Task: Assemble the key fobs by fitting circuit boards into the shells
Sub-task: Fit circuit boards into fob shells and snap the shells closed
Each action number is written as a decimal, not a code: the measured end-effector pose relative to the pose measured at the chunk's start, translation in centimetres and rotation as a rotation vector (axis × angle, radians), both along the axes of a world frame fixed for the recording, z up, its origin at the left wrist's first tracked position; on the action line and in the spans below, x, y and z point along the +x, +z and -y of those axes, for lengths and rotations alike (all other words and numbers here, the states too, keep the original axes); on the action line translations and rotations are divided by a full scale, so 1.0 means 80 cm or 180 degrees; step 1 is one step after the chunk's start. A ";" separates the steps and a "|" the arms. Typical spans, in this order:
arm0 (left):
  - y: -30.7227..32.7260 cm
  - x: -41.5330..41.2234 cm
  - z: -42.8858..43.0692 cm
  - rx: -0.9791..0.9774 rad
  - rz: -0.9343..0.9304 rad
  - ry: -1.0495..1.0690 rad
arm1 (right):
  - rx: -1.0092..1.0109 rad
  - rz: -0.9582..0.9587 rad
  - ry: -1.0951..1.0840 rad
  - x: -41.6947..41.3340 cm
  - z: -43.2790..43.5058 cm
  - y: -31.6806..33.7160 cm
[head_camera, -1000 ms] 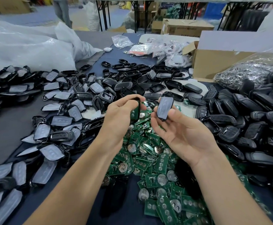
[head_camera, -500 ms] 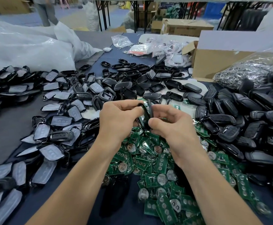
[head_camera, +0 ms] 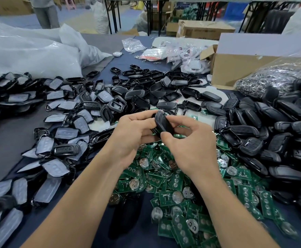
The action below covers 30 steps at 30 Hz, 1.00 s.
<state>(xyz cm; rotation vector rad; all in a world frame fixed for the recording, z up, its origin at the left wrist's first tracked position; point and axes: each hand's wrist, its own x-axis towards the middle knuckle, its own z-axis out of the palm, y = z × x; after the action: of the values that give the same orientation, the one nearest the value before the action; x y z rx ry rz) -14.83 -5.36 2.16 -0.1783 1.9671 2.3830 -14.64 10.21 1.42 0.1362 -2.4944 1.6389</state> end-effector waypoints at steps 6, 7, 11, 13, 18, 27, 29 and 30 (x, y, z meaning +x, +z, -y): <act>-0.001 0.000 -0.005 -0.0326 -0.0015 0.0390 | -0.0188 -0.0073 0.0198 -0.001 0.002 0.001; -0.002 -0.001 -0.005 -0.0361 -0.0004 0.0471 | -0.0318 0.0066 0.0146 -0.003 0.001 0.001; -0.002 -0.002 -0.005 -0.0438 0.0061 0.0633 | -0.1654 0.0853 0.0035 -0.008 -0.003 0.006; -0.004 -0.001 -0.004 -0.0532 0.0116 0.0611 | -0.2142 0.1061 0.0017 -0.009 -0.006 0.009; -0.001 0.001 -0.004 -0.0590 0.0148 0.0545 | -0.2682 0.1344 0.0105 -0.008 -0.004 0.013; -0.002 0.007 -0.018 -0.1129 -0.0165 0.0780 | -0.3103 0.1522 0.0110 -0.007 -0.001 0.012; -0.002 0.007 -0.020 -0.1191 -0.0127 0.0707 | -0.3133 0.1539 0.0081 -0.007 0.000 0.012; -0.003 0.007 -0.020 -0.1242 -0.0127 0.0659 | -0.3148 0.1539 0.0057 -0.008 0.000 0.011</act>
<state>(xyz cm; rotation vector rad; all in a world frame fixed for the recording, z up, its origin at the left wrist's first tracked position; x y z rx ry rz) -14.30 -3.77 1.95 -0.3666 2.5285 2.0920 -15.26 10.17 2.28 -0.3917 -1.5876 2.9352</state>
